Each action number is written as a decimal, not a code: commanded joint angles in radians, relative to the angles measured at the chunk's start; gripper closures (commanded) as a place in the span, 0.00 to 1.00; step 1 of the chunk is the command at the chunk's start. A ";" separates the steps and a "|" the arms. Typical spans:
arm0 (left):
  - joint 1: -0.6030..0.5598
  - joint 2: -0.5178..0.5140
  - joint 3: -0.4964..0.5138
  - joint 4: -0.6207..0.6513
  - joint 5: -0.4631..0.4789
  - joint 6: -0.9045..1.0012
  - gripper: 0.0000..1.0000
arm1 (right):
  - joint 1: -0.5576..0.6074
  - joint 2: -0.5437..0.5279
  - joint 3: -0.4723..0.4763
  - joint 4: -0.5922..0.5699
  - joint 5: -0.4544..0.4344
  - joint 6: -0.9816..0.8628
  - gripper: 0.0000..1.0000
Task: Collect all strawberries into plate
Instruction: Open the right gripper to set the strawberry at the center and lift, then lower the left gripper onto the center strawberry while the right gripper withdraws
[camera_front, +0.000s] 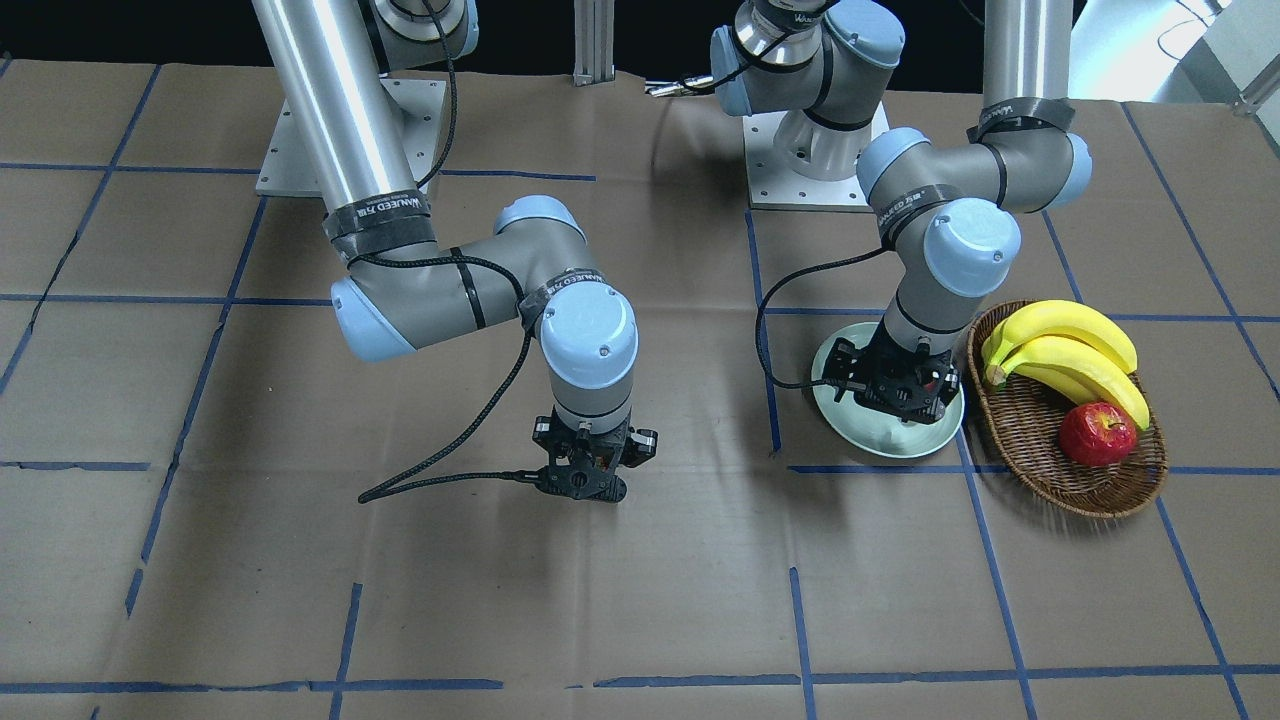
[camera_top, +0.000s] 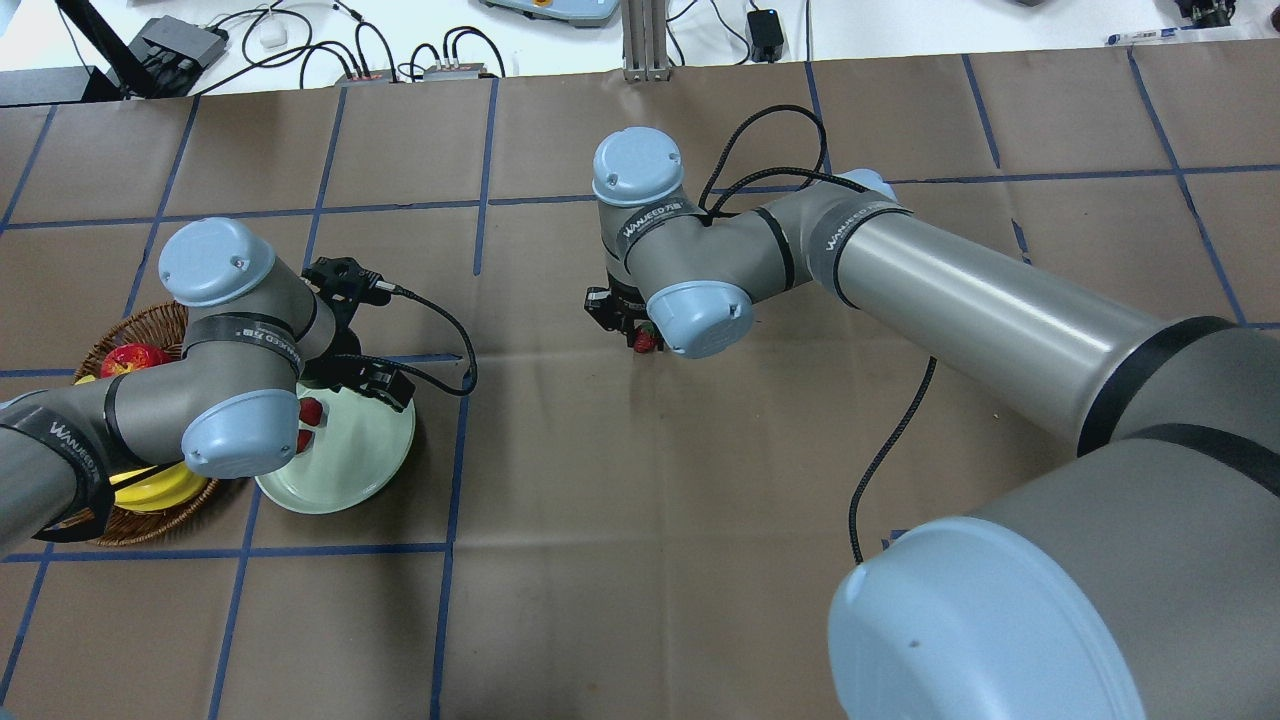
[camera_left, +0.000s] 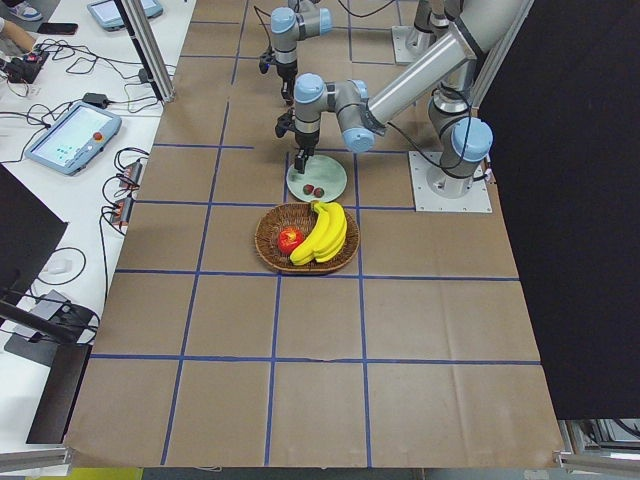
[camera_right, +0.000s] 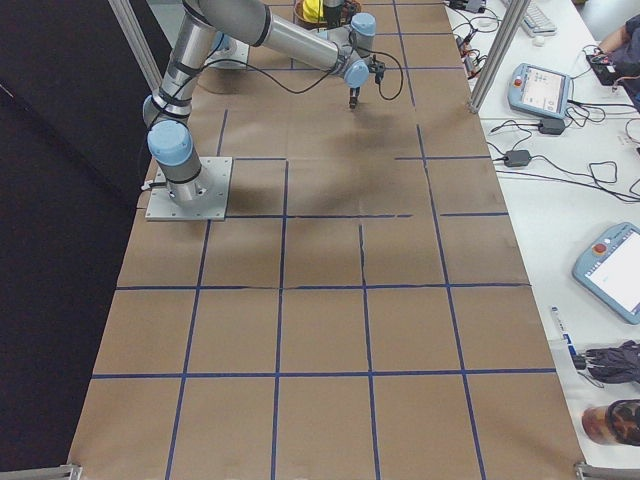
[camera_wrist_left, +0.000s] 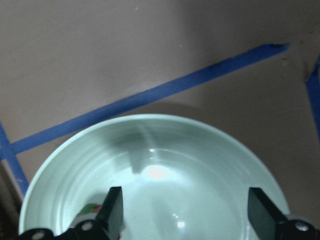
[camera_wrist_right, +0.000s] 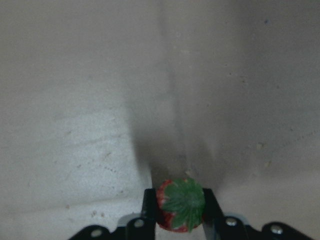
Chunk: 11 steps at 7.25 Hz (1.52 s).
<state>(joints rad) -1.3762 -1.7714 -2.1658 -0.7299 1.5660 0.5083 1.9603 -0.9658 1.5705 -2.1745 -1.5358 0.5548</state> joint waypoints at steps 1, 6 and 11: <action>-0.018 0.021 0.001 0.003 -0.030 -0.126 0.02 | -0.032 -0.064 -0.015 0.050 0.035 -0.004 0.00; -0.291 -0.002 0.102 0.014 -0.110 -0.516 0.00 | -0.357 -0.478 -0.024 0.573 -0.010 -0.469 0.00; -0.487 -0.281 0.259 0.188 -0.115 -0.652 0.00 | -0.388 -0.694 0.051 0.700 -0.021 -0.575 0.00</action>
<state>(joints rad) -1.8424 -2.0211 -1.9207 -0.5503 1.4617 -0.1275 1.5711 -1.6239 1.5843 -1.4681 -1.5536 -0.0311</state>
